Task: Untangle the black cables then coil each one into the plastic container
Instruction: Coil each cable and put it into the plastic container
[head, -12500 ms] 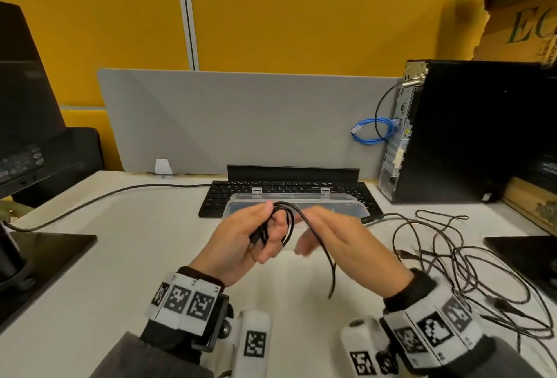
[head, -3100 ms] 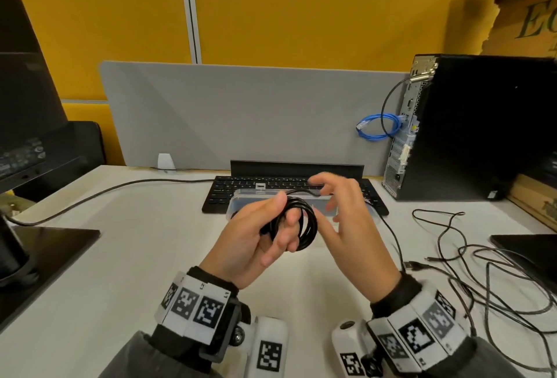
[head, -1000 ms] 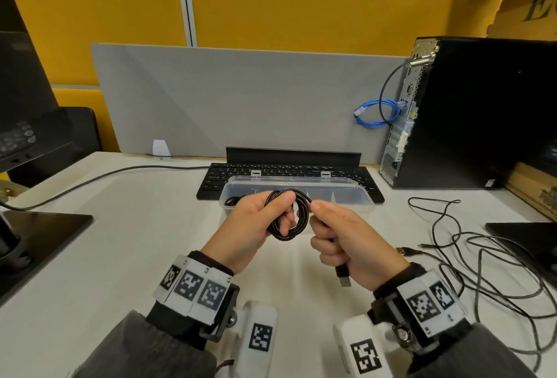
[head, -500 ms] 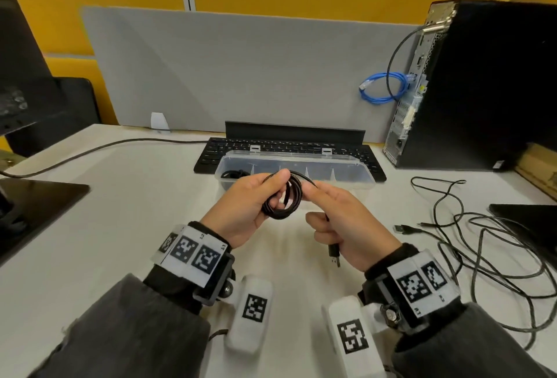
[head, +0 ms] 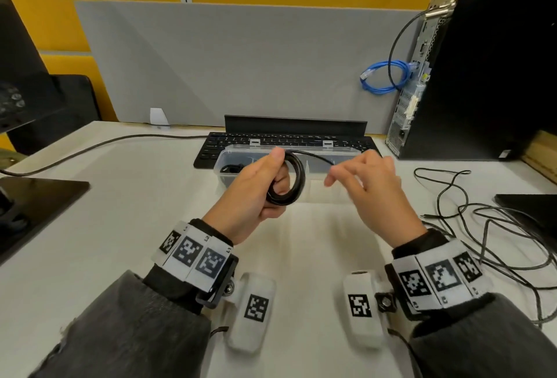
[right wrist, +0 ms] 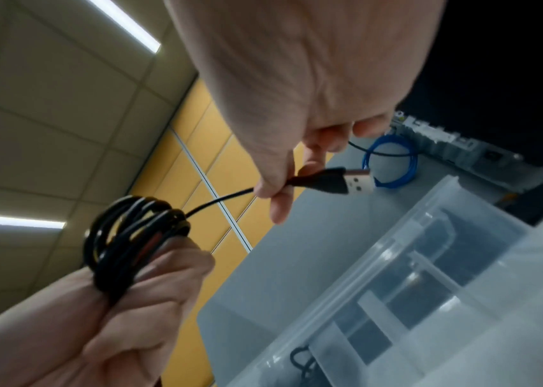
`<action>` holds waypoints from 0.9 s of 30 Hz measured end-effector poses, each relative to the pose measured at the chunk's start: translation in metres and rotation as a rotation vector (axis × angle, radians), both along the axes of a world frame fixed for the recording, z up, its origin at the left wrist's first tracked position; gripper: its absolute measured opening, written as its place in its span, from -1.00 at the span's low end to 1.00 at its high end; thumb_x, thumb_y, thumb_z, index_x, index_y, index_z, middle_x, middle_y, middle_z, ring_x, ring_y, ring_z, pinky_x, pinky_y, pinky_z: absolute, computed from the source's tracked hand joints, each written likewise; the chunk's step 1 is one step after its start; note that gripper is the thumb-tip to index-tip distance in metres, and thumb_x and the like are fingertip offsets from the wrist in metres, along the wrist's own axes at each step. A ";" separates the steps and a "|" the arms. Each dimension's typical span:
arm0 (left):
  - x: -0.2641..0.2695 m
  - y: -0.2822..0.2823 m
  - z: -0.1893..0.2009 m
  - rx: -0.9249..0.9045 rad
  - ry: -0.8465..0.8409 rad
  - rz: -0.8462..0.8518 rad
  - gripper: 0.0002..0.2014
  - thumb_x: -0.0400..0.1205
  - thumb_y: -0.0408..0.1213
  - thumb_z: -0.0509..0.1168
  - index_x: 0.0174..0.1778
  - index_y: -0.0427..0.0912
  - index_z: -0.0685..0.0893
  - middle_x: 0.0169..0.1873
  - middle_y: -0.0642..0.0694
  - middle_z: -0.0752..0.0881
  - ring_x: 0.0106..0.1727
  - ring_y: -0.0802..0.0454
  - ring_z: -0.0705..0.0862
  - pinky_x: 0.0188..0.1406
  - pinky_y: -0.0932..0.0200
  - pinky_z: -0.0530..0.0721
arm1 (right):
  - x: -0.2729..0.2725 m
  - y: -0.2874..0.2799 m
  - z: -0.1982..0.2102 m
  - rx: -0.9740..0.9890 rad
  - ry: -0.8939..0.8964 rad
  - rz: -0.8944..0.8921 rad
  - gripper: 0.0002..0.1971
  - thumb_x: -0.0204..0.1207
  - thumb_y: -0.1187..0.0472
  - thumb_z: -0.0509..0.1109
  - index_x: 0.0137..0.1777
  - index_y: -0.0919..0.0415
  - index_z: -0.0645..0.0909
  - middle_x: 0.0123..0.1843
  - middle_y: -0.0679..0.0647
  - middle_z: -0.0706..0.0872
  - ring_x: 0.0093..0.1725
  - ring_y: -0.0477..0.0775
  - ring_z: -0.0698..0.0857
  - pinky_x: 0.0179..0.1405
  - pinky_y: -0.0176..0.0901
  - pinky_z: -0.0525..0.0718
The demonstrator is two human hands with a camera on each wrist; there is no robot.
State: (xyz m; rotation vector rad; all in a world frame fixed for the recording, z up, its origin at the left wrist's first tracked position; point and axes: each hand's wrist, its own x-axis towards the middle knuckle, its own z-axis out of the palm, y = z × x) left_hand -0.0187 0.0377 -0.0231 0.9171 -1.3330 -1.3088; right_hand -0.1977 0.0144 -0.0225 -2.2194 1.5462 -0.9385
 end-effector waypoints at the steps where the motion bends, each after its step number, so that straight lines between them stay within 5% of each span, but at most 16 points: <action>1: -0.003 0.001 -0.001 -0.006 0.001 -0.020 -0.62 0.54 0.12 0.05 -0.38 -0.12 0.30 -0.52 0.03 0.34 -0.56 0.17 0.22 -0.60 0.29 0.12 | -0.001 -0.002 0.001 -0.020 -0.094 0.008 -0.73 0.66 0.12 0.17 -0.21 -0.03 0.65 -0.21 -0.18 0.52 -0.06 -0.14 0.41 -0.06 -0.22 0.32; 3: -0.007 0.002 -0.002 -0.010 -0.009 -0.029 -0.62 0.53 0.15 0.05 -0.36 -0.12 0.33 -0.50 0.04 0.38 -0.55 0.18 0.27 -0.60 0.31 0.15 | 0.001 -0.003 0.001 0.048 -0.451 0.126 -0.75 0.65 0.20 0.21 -0.18 0.04 0.67 -0.40 -0.23 0.61 -0.28 -0.29 0.52 -0.19 -0.39 0.46; 7: -0.010 0.003 -0.004 0.008 -0.036 0.009 -0.60 0.52 0.17 0.06 -0.35 -0.12 0.35 -0.45 0.02 0.36 -0.51 0.16 0.28 -0.58 0.32 0.20 | 0.014 0.002 -0.004 0.371 -0.994 0.310 -0.84 0.61 0.27 0.24 -0.02 0.16 0.68 -0.32 0.03 0.72 -0.29 -0.07 0.71 -0.14 -0.27 0.72; 14: -0.006 0.000 -0.003 0.058 -0.040 0.093 -0.59 0.67 0.11 -0.01 -0.35 -0.11 0.33 -0.45 -0.03 0.28 -0.59 0.16 0.20 -0.56 0.24 0.12 | 0.019 0.003 -0.005 0.477 -1.127 0.300 -0.86 0.61 0.30 0.23 -0.05 0.25 0.64 -0.37 0.12 0.75 -0.33 -0.01 0.76 -0.20 -0.26 0.75; 19: -0.005 -0.004 -0.008 0.058 -0.160 0.204 -0.57 0.69 0.13 0.00 -0.38 -0.08 0.36 -0.27 -0.19 0.36 -0.34 0.04 0.31 -0.49 0.25 0.28 | 0.021 0.002 -0.006 0.553 -1.230 0.332 -0.86 0.61 0.32 0.21 -0.04 0.28 0.61 -0.35 0.15 0.77 -0.31 0.00 0.77 -0.20 -0.25 0.75; 27: -0.004 -0.004 -0.009 0.136 0.059 0.078 -0.65 0.71 0.07 0.01 -0.28 -0.09 0.39 -0.47 0.00 0.34 -0.59 0.17 0.27 -0.58 0.33 0.34 | 0.031 0.003 -0.012 0.840 -1.493 0.341 -0.91 0.54 0.39 0.26 -0.05 0.32 0.59 -0.32 0.19 0.70 -0.29 0.07 0.79 -0.27 -0.17 0.77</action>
